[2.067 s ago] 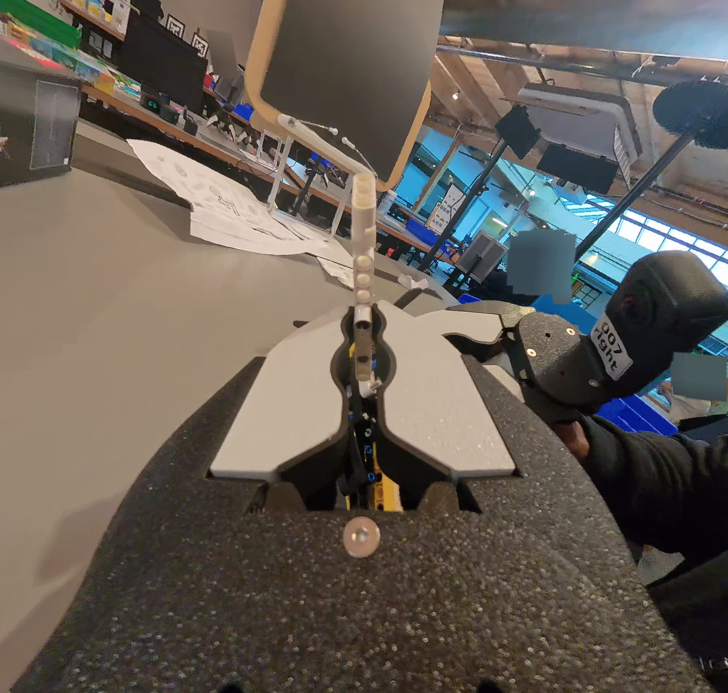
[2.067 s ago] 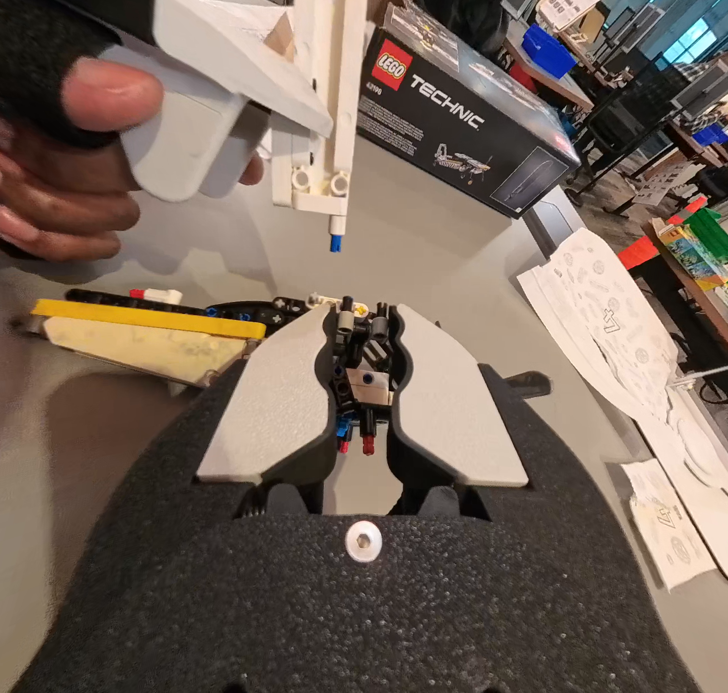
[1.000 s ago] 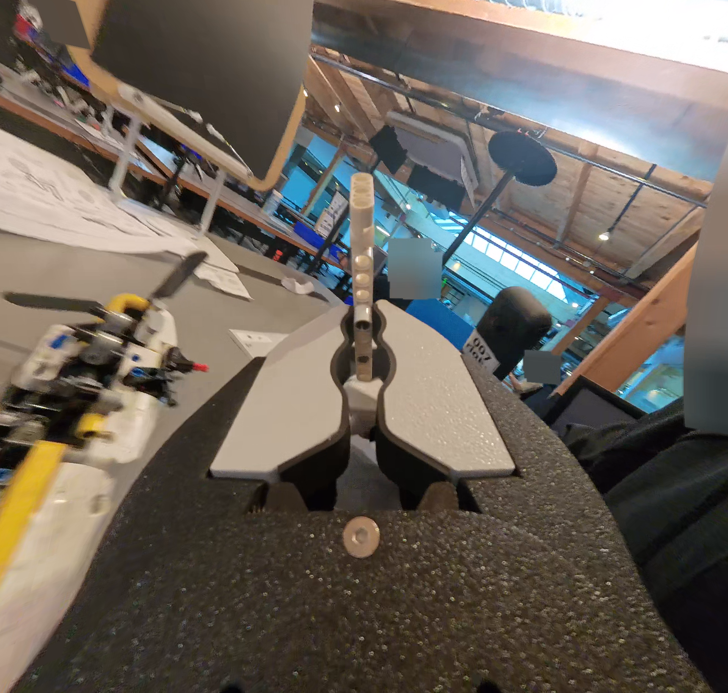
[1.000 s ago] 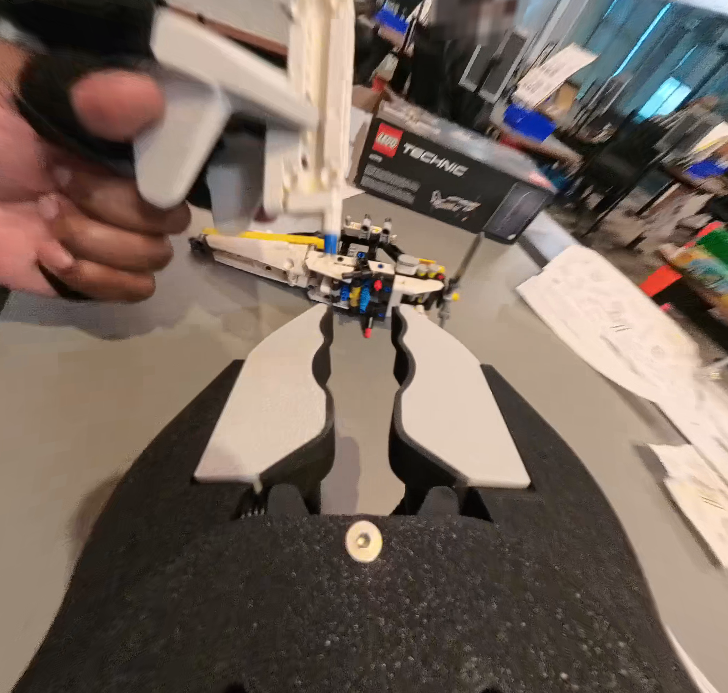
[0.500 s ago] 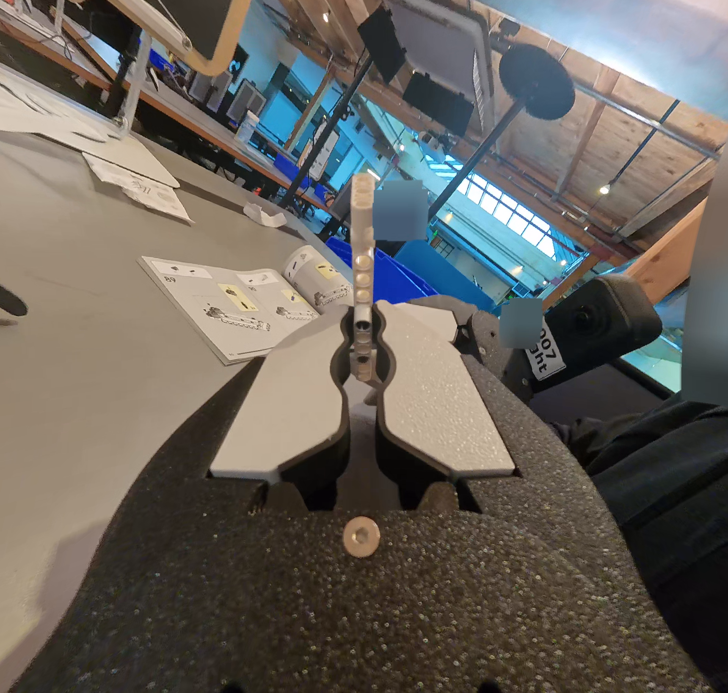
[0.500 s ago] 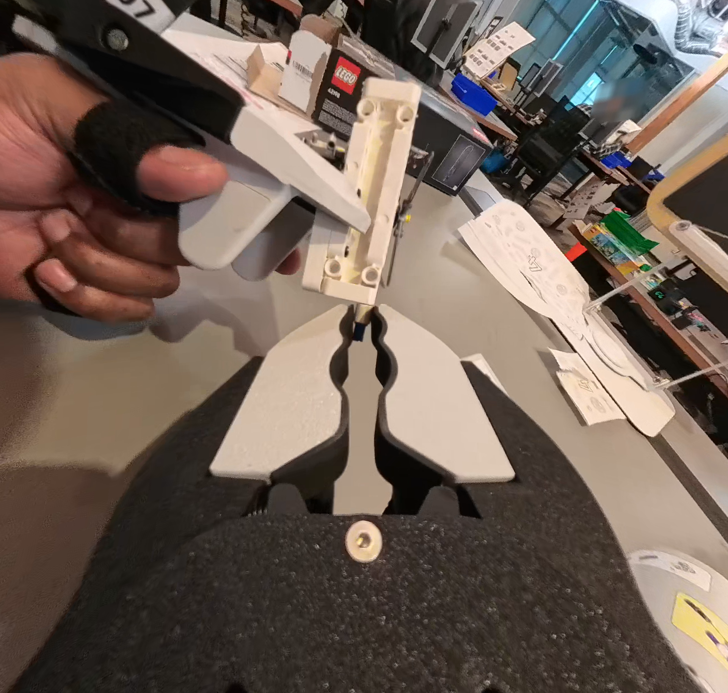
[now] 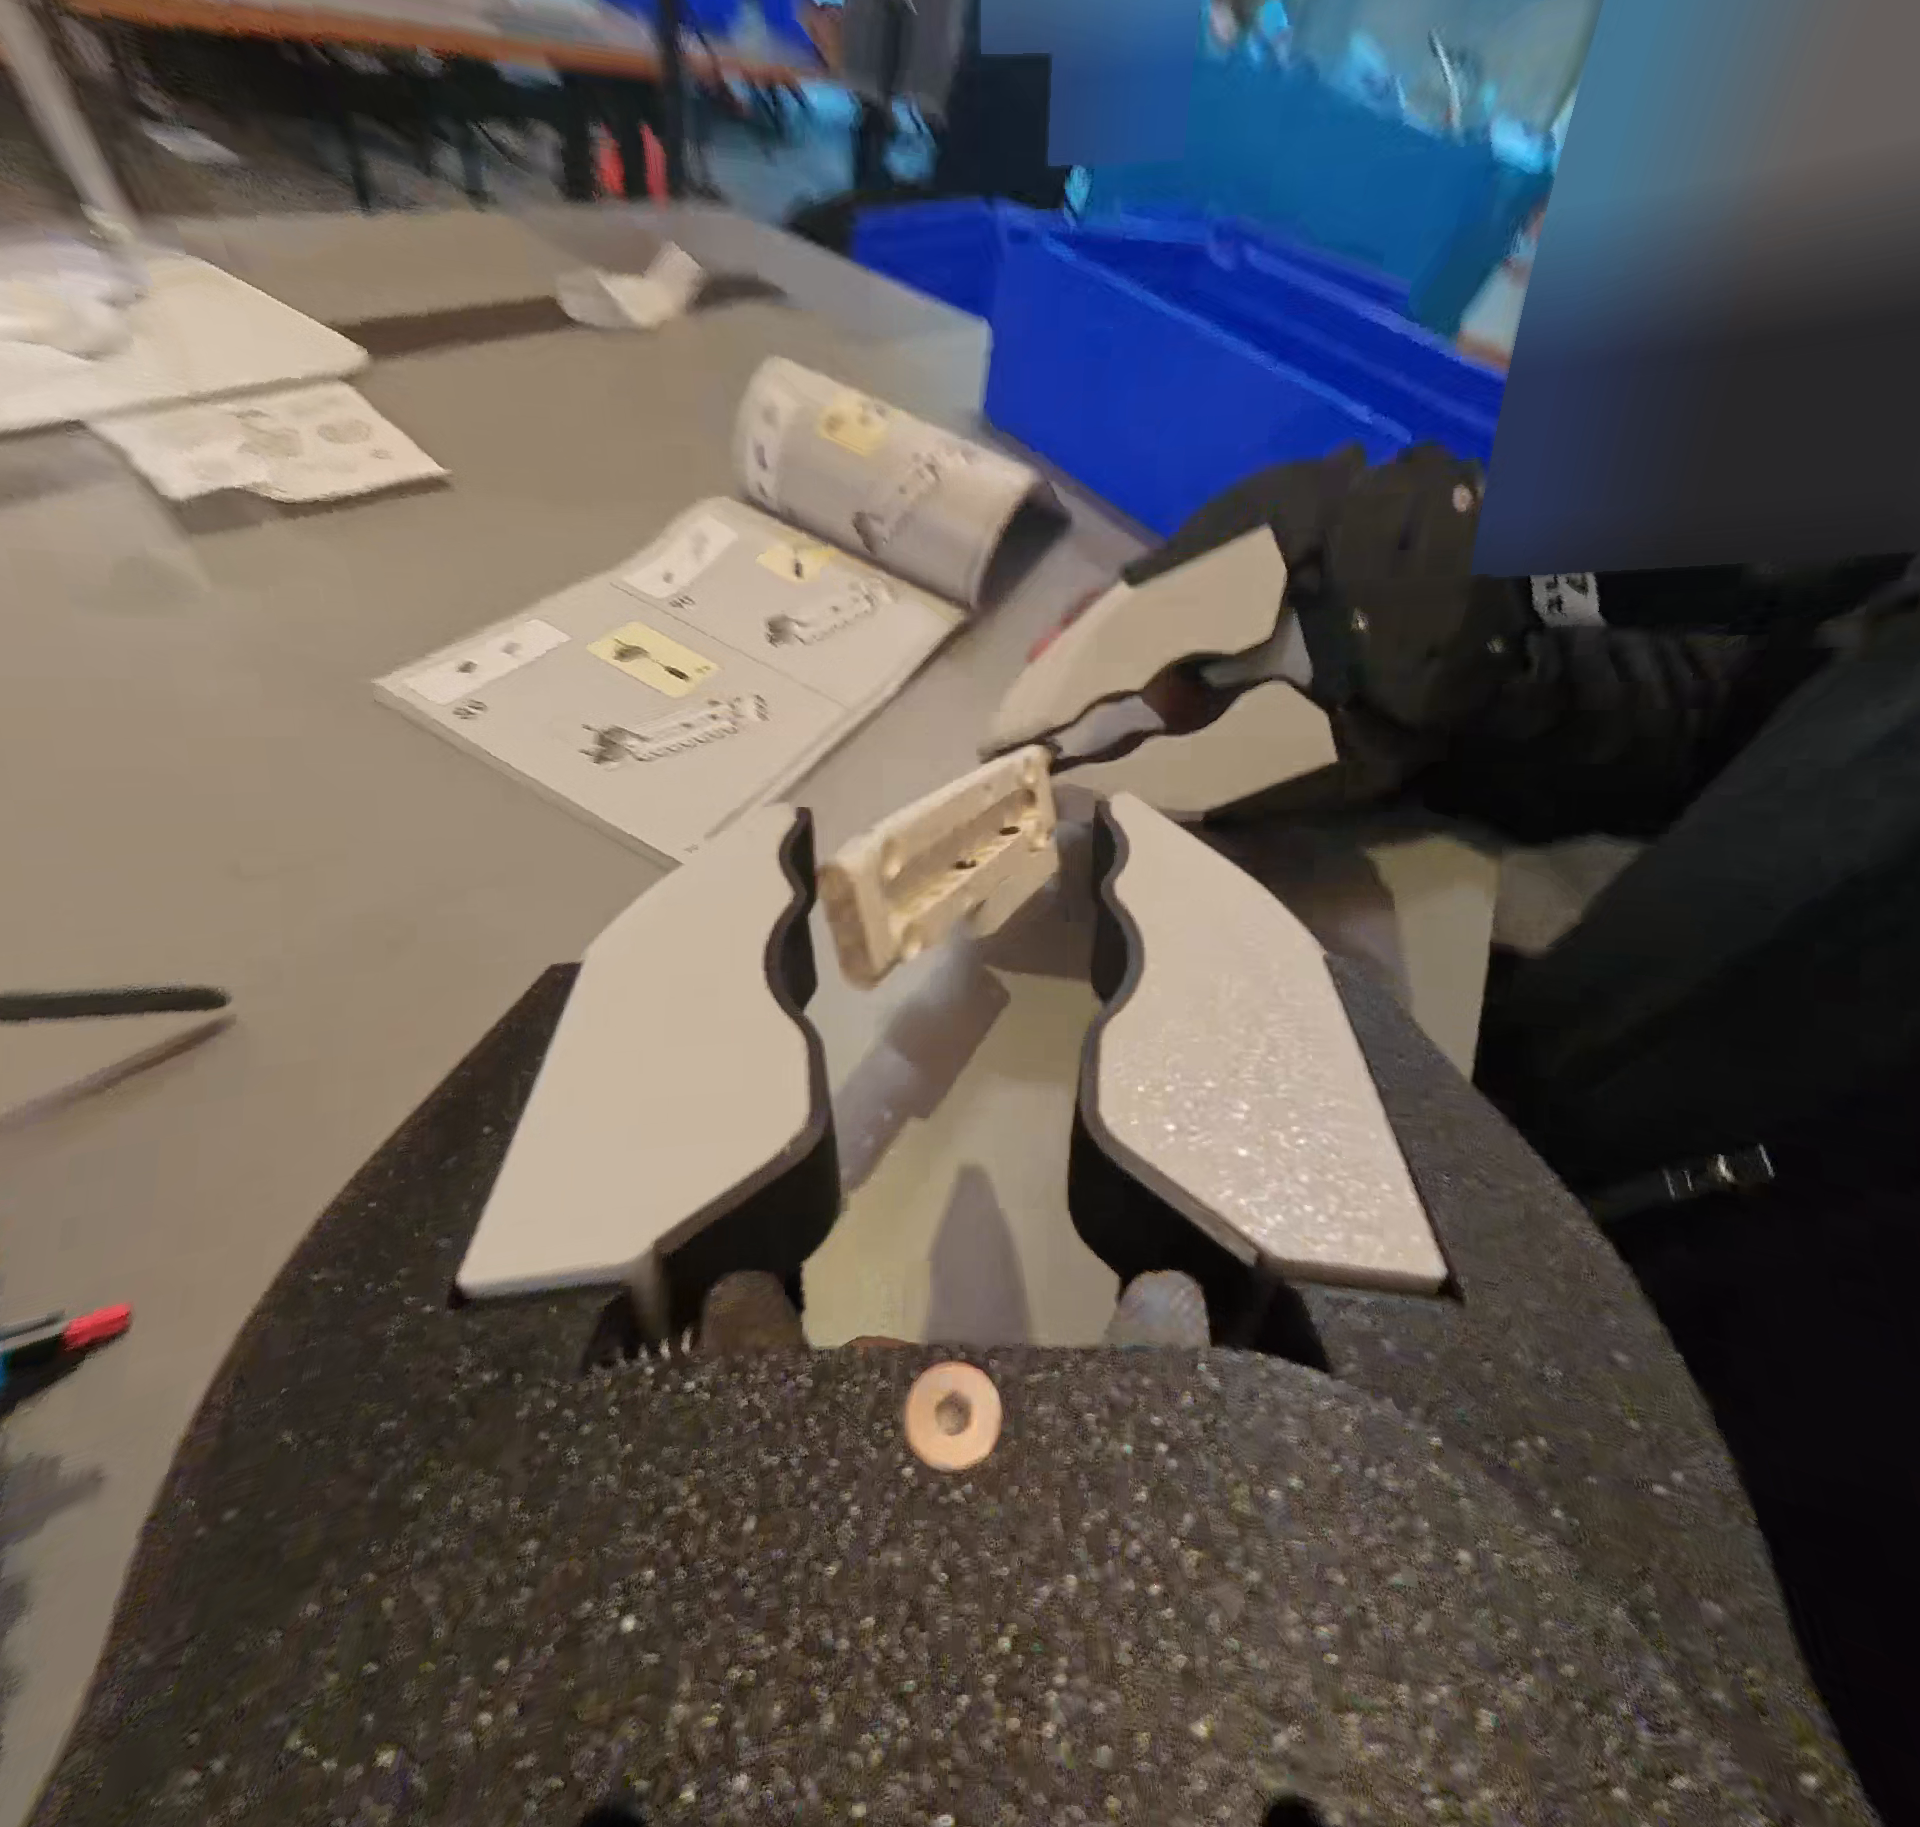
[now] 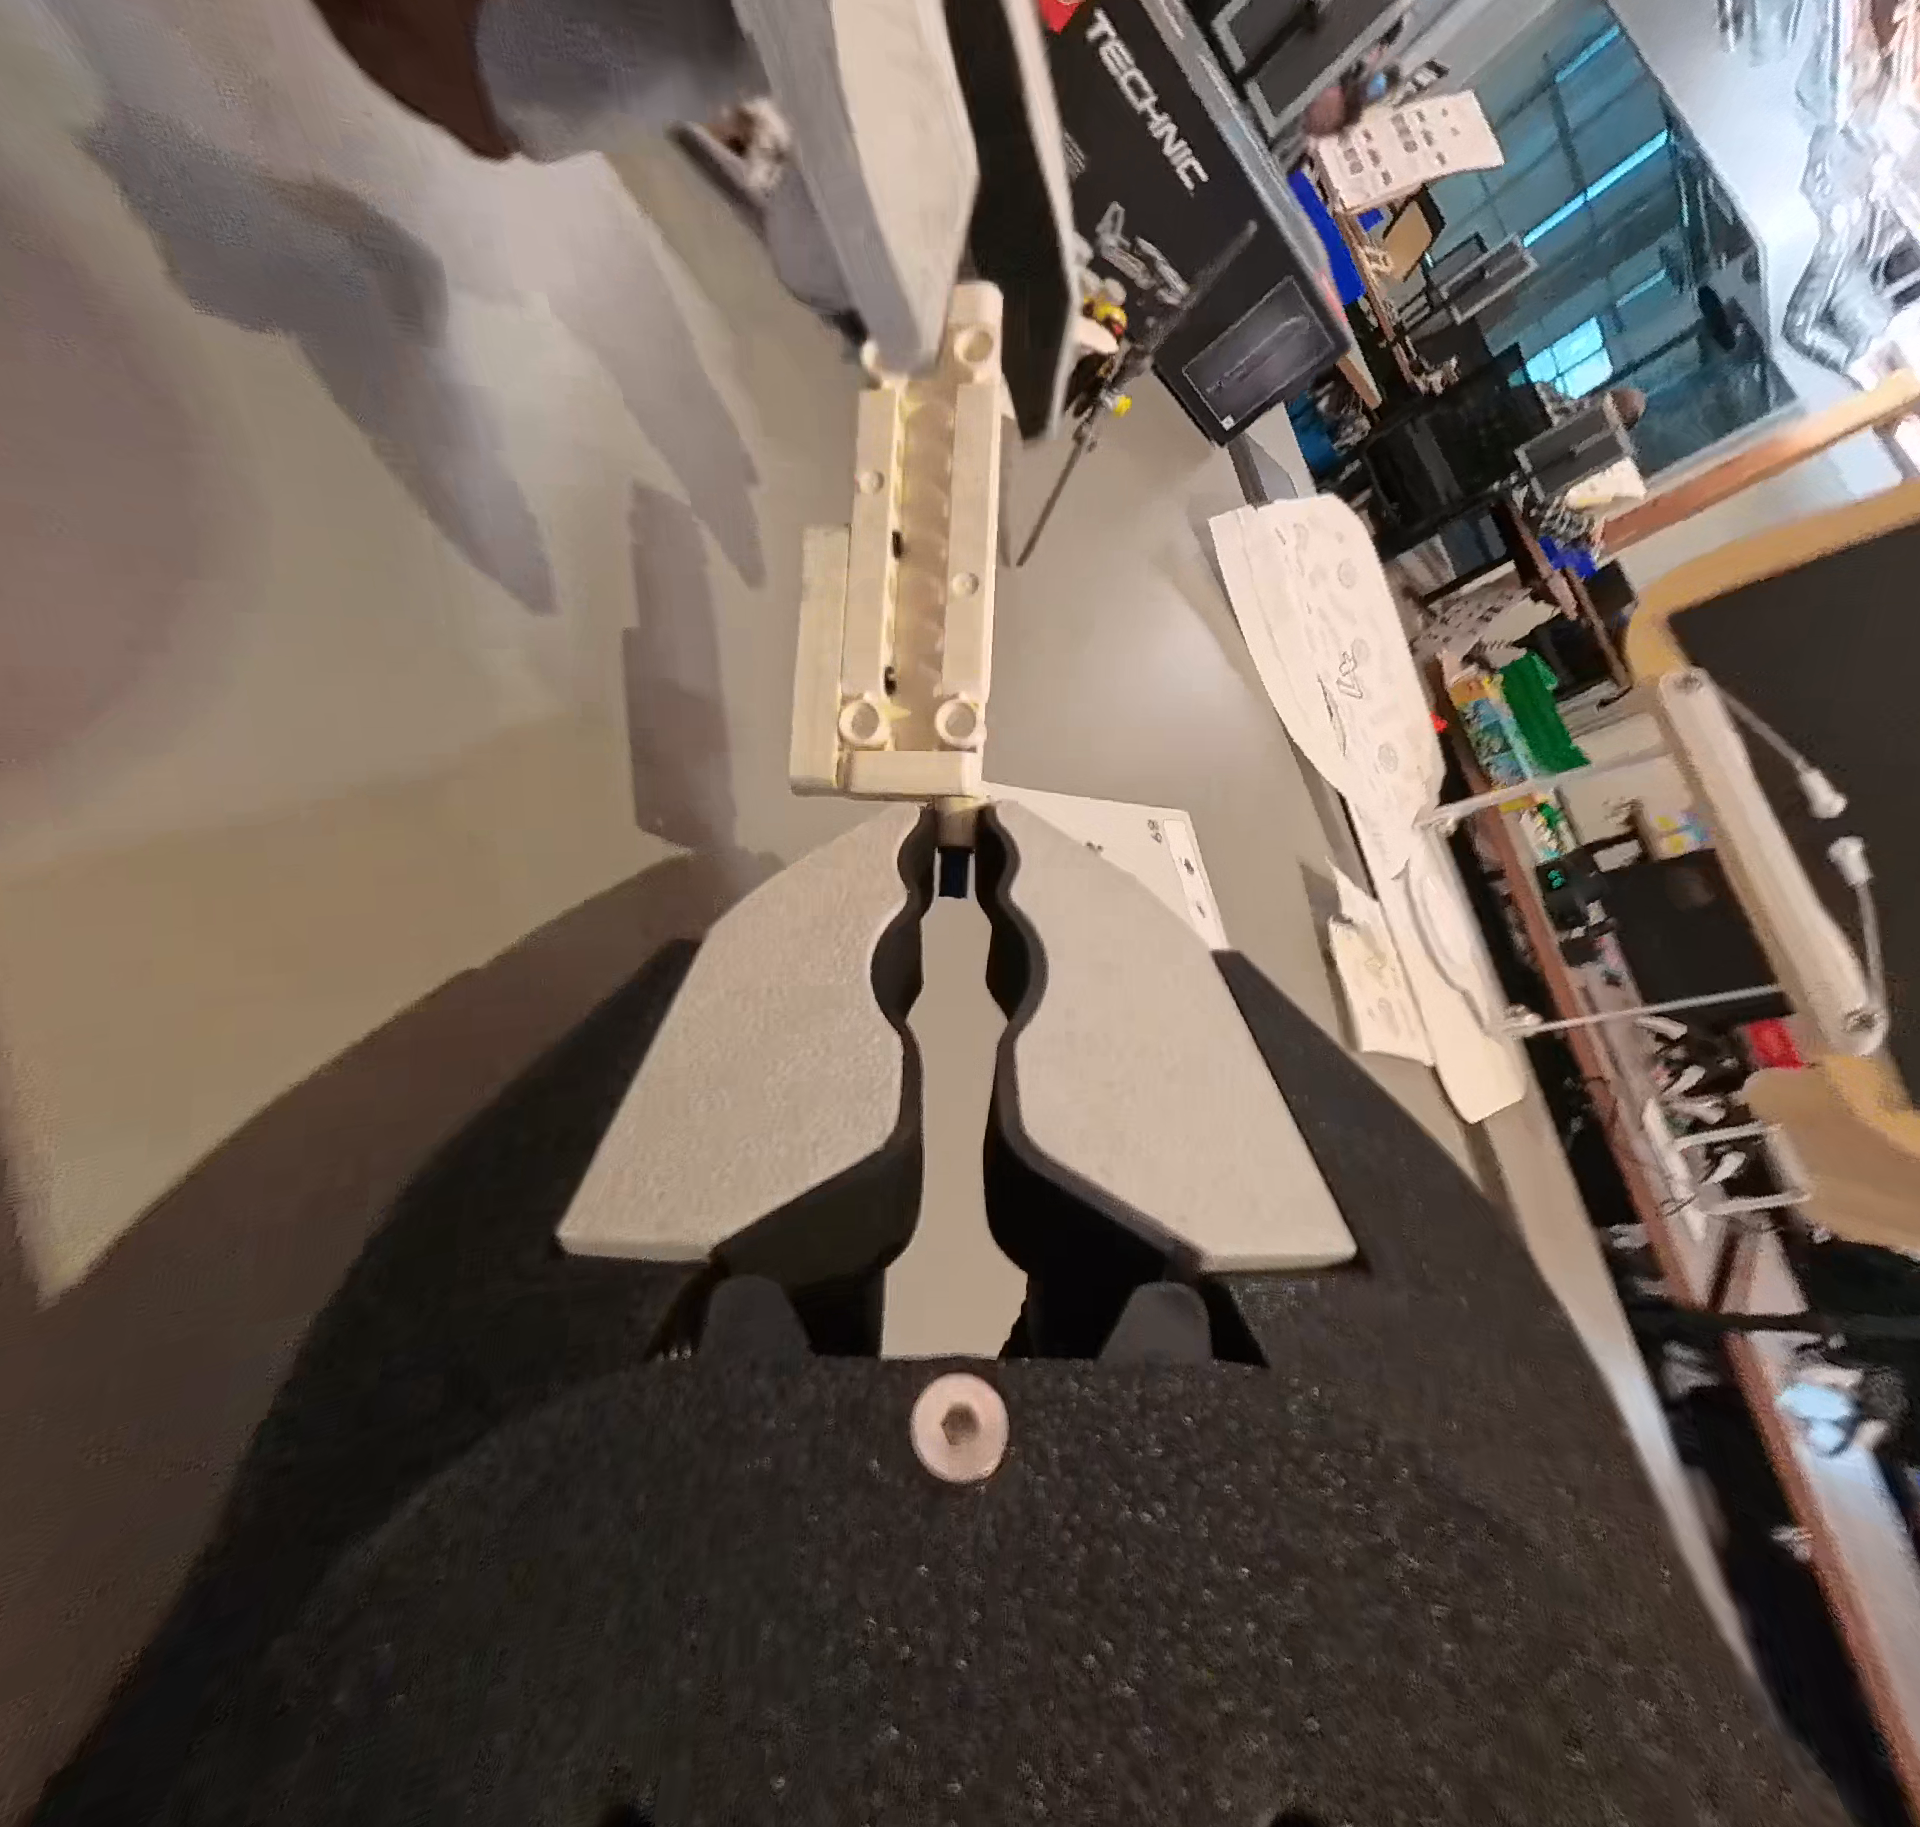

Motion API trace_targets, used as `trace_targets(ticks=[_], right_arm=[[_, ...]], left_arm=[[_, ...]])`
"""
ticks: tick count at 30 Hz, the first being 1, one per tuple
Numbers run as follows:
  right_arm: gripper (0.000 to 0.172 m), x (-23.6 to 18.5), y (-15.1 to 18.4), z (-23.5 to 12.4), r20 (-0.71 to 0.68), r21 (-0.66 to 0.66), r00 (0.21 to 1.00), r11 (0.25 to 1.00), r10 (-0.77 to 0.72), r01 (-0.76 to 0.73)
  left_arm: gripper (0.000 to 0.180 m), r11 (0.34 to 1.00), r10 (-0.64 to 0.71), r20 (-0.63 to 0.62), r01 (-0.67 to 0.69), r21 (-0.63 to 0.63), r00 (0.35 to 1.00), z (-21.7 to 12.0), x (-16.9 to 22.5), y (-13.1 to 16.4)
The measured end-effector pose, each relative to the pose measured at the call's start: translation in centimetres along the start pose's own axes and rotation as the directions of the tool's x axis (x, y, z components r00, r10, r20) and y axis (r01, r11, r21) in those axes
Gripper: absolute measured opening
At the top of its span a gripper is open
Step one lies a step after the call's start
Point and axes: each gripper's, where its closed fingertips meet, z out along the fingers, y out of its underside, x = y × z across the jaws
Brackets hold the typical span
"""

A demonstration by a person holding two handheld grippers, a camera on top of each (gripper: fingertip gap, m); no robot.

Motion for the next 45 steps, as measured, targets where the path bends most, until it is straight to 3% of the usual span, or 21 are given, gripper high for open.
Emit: trace_targets(ticks=[3,7,10,14,19,27,33,36,39,45], right_arm=[[0.007,-0.8,-0.5,0.0,-0.007,0.008,0.993,0.993,-0.116,0.116],[0.006,-1.3,0.3,-0.1,-0.028,-0.033,0.973,0.973,-0.229,0.228],[0.007,-1.3,1.1,-0.3,-0.019,-0.031,0.974,0.974,-0.224,0.223],[0.007,-1.4,2.0,0.0,0.014,-0.046,0.982,0.981,-0.186,0.186],[0.007,-1.6,2.5,0.0,0.094,-0.034,0.992,0.996,-0.08,0.084],[0.007,-1.8,3.1,0.2,0.132,-0.077,0.988,0.992,-0.086,0.097],[0.007,-2.2,2.7,-0.1,0.144,-0.055,0.987,0.995,-0.077,0.086],[0.006,-0.9,5.2,-0.6,0.09,-0.149,0.993,0.985,-0.079,0.091],[0.006,0.3,6.7,-1.9,0.074,-0.129,0.997,0.992,0.011,-0.001],[0.006,-0.3,5.8,-1.4,0.1,-0.121,0.995,0.993,0.031,-0.018]], left_arm=[[0.057,0.975,0.061,-0.109,-0.083,-0.204,0.992,2.2,1.4,2.2],[0.038,0.915,0.177,-0.15,-0.219,-0.338,0.973,4.3,1.3,4.4],[0.012,0.912,0.168,-0.223,-0.238,-0.333,0.96,4.8,1.9,4.7],[0.009,0.864,0.286,-0.223,-0.352,-0.361,0.932,5.3,1.4,5.3],[0.009,0.831,0.406,-0.233,-0.463,-0.307,0.884,5.5,1.0,5.4],[0.01,0.629,0.72,-0.16,-0.733,-0.259,0.675,6.3,0.1,5.7],[0.01,0.555,0.813,-0.086,-0.812,-0.183,0.575,5.9,0.1,5.7],[0.01,0.518,0.843,-0.024,-0.822,-0.236,0.537,4.8,-1.9,6.0],[0.01,0.558,0.822,0.012,-0.8,-0.223,0.57,3.5,-2.8,5.6],[0.01,0.545,0.825,-0.03,-0.81,-0.218,0.564,5.2,-1.6,5.7]])
